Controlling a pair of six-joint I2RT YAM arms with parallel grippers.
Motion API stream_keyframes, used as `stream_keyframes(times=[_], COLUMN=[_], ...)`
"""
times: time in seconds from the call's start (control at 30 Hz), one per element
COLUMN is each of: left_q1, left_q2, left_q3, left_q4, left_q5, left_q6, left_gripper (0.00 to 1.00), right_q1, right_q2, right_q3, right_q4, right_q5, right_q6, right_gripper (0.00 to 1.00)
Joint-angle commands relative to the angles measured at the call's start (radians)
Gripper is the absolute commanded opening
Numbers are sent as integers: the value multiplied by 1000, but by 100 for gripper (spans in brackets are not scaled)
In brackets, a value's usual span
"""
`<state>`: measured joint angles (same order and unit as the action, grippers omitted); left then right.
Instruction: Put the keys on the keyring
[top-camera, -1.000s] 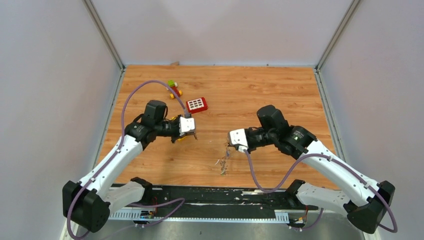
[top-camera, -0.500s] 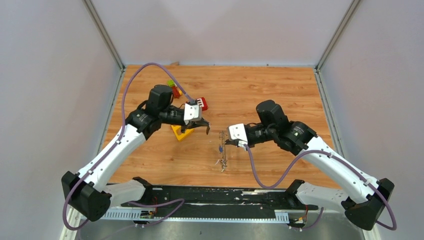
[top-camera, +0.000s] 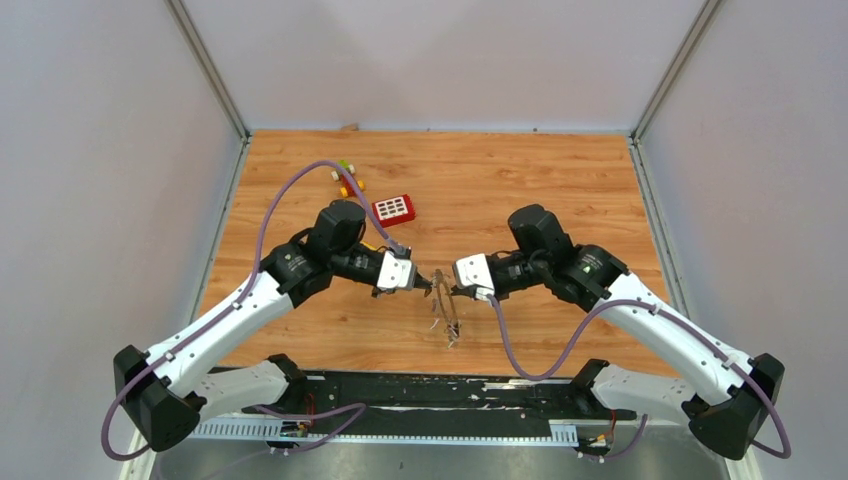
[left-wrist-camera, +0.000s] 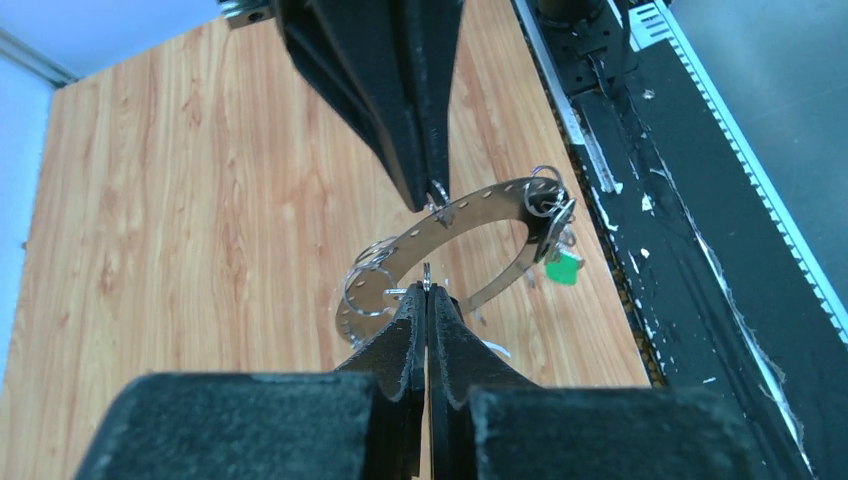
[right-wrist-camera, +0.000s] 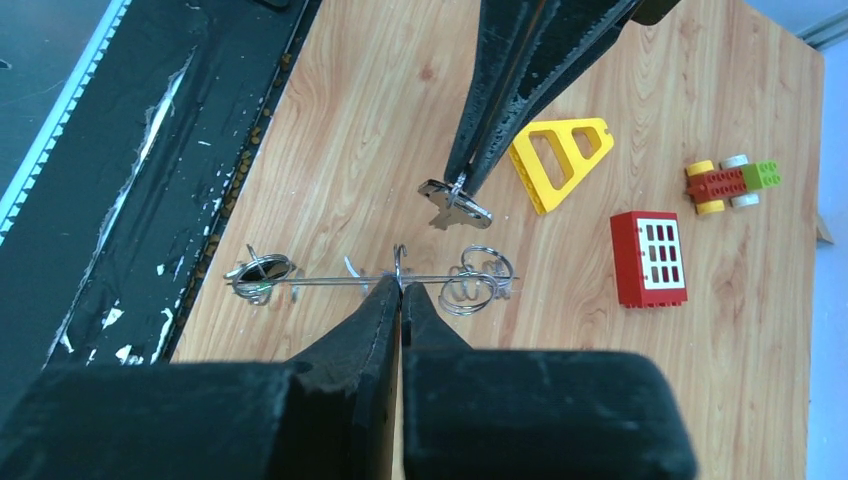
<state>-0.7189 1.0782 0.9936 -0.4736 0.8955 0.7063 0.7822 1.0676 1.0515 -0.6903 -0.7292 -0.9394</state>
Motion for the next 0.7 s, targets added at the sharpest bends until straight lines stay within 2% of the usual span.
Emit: stream_keyframes(times=[0.0, 0.23, 0.47, 0.67], left_q1=[-54, -100, -132, -198], left_q2=[-44, -85, -102, -64], left_q3=[-18, -50, -88, -72], left_q4=[35, 47, 19, 9], left_q5=[-70, -139, -120, -164], left_q6=[92, 162, 317, 351], left_gripper=[0, 0, 0, 0], right_q1=[0, -1, 16, 20], right_q2=[5, 3, -63, -99], right_q3=[-7, -42, -98, -120], right_q4=[32, 79, 114, 120], right_q5=[-92, -145, -101, -88], right_q6=[-44, -49, -143, -182], right_gripper=[0, 0, 0, 0])
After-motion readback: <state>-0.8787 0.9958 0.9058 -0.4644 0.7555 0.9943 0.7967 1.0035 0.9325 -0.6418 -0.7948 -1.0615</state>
